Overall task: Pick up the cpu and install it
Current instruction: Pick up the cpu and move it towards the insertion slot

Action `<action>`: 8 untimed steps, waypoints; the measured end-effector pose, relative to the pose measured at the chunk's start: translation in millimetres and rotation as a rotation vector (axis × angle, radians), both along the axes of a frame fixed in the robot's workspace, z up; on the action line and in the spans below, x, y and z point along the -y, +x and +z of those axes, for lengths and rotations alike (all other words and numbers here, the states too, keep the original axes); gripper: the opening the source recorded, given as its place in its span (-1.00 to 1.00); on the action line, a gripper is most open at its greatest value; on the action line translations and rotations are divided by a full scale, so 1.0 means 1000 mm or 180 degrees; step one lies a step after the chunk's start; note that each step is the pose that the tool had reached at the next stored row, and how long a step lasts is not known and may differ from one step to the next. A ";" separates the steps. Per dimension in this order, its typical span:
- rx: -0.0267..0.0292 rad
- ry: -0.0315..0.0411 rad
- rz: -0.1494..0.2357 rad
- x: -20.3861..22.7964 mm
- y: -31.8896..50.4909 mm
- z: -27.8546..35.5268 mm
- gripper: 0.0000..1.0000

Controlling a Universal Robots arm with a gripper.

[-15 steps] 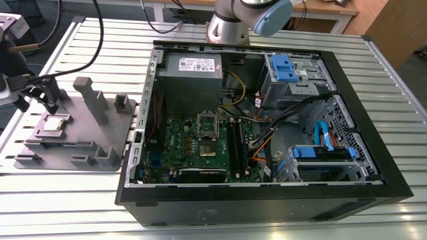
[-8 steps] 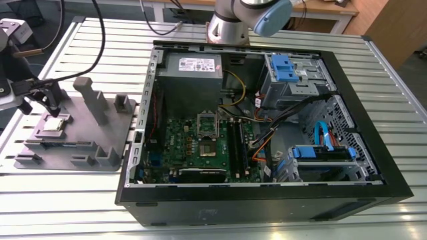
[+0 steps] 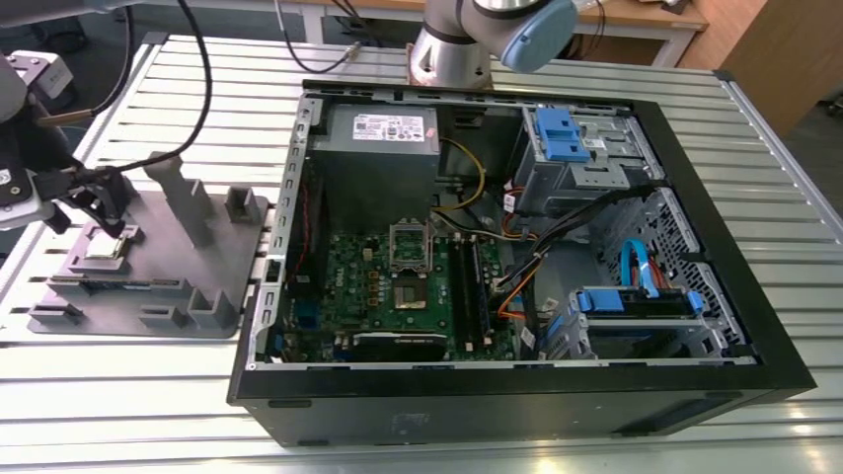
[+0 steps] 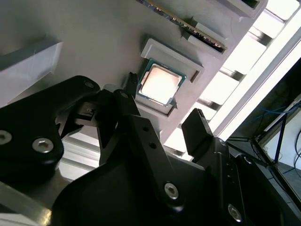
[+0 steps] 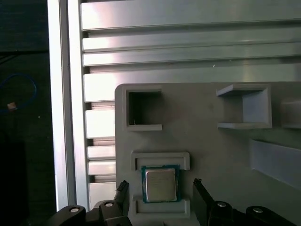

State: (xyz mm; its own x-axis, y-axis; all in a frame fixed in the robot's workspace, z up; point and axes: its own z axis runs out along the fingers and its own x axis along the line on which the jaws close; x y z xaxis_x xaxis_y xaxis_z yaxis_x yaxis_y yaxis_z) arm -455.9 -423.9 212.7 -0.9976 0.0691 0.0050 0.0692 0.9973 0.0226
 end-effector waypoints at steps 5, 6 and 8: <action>0.0000 0.0000 0.0000 0.0000 0.0000 -0.0091 0.29; 0.0000 0.0000 0.0000 0.0000 0.0000 -0.0108 0.29; 0.0000 0.0000 0.0000 0.0000 0.0000 -0.0139 0.29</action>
State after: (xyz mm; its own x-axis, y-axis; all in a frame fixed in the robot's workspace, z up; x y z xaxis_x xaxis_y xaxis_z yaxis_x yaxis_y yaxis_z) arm -455.9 -423.9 198.7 -0.9976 0.0692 0.0051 0.0693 0.9973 0.0225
